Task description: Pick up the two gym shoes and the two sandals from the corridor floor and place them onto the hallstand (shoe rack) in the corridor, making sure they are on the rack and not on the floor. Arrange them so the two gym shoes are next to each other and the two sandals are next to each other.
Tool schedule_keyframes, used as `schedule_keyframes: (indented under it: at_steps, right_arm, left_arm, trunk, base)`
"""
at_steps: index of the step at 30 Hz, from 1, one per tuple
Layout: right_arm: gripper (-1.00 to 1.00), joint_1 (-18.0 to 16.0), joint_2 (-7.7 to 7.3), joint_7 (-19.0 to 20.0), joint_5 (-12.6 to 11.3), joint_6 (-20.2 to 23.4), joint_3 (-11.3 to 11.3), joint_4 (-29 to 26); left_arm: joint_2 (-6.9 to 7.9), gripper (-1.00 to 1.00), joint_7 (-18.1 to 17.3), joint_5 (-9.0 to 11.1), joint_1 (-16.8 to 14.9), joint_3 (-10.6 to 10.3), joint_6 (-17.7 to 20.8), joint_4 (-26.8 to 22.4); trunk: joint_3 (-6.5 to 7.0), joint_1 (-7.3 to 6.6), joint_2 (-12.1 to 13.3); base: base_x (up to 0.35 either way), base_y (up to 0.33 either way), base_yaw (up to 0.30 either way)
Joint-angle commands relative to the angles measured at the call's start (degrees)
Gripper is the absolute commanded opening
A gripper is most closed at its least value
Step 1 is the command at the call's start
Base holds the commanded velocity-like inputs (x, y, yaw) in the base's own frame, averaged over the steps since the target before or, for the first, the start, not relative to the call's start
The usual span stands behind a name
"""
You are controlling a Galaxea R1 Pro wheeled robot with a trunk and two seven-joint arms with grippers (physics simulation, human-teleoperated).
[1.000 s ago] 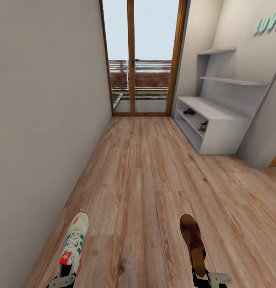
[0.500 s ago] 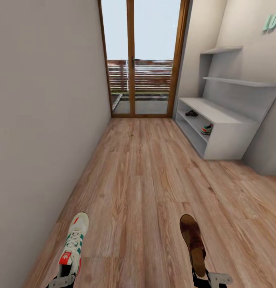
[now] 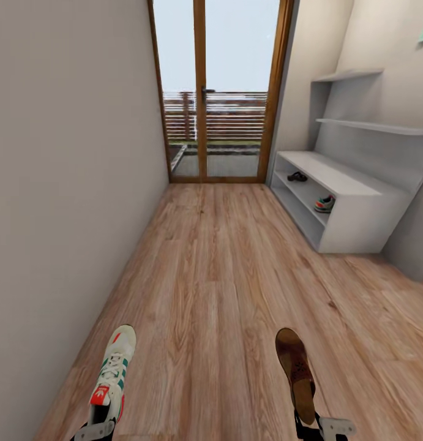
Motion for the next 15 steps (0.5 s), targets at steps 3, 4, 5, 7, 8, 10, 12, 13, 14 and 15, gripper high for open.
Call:
schedule_keyframes:
  at_steps: [3, 4, 5, 7, 8, 10, 12, 13, 14, 15]
  right_arm:
    - [-1.0, 0.0, 0.04, 0.2, 0.4, -0.2, -0.4, 0.0]
    - [-1.0, 0.0, 0.04, 0.2, 0.4, -0.2, -0.4, 0.0]
    - [-1.0, 0.0, 0.04, 0.2, 0.4, -0.2, -0.4, 0.0]
    - [-1.0, 0.0, 0.04, 0.2, 0.4, -0.2, -0.4, 0.0]
    - [-1.0, 0.0, 0.04, 0.2, 0.4, -0.2, -0.4, 0.0]
    - [-1.0, 0.0, 0.04, 0.2, 0.4, -0.2, -0.4, 0.0]
    - [-1.0, 0.0, 0.04, 0.2, 0.4, -0.2, -0.4, 0.0]
    - [-1.0, 0.0, 0.04, 0.2, 0.4, -0.2, -0.4, 0.0]
    - [-1.0, 0.0, 0.04, 0.2, 0.4, -0.2, -0.4, 0.0]
    - [-1.0, 0.0, 0.04, 0.2, 0.4, -0.2, -0.4, 0.0]
  left_arm:
    - [-0.05, -1.0, -0.6, 0.4, 0.0, 0.2, -0.1, 0.1]
    - [-0.04, -1.0, -0.6, 0.4, 0.0, 0.2, -0.1, 0.0]
    - [-0.01, -1.0, -0.6, 0.4, 0.0, 0.2, -0.1, 0.0]
    - [-0.04, -1.0, -0.6, 0.4, 0.0, 0.2, -0.1, 0.0]
    - [-0.05, -1.0, -0.5, 0.4, 0.0, 0.2, -0.1, 0.0]
    - [-0.03, -1.0, -0.5, 0.4, 0.0, 0.2, -0.1, 0.0]
    - [-0.04, -1.0, -0.5, 0.4, 0.0, 0.2, -0.1, 0.0]
    - [-0.04, -1.0, -0.6, 0.4, 0.0, 0.2, -0.1, 0.0]
    - [-0.02, -1.0, -0.6, 0.4, 0.0, 0.2, -0.1, 0.0]
    - [-0.03, -1.0, -0.6, 0.4, 0.0, 0.2, -0.1, 0.0]
  trunk:
    - [-0.05, 0.02, 0.0]
    - [-0.05, 0.02, 0.0]
    - [-0.05, 0.02, 0.0]
    - [-0.05, 0.02, 0.0]
    - [-0.05, 0.02, 0.0]
    - [-0.05, 0.02, 0.0]
    - [-0.05, 0.02, 0.0]
    - [-0.05, 0.02, 0.0]
    - [-0.05, 0.02, 0.0]
    - [-0.05, 0.02, 0.0]
  base:
    - [0.34, 0.0, 0.0]
    - [0.34, 0.0, 0.0]
    - [0.34, 0.0, 0.0]
    - [0.34, 0.0, 0.0]
    - [0.34, 0.0, 0.0]
    - [0.34, 0.0, 0.0]
    - [0.34, 0.0, 0.0]
    - [0.34, 0.0, 0.0]
    - [0.34, 0.0, 0.0]
    - [0.34, 0.0, 0.0]
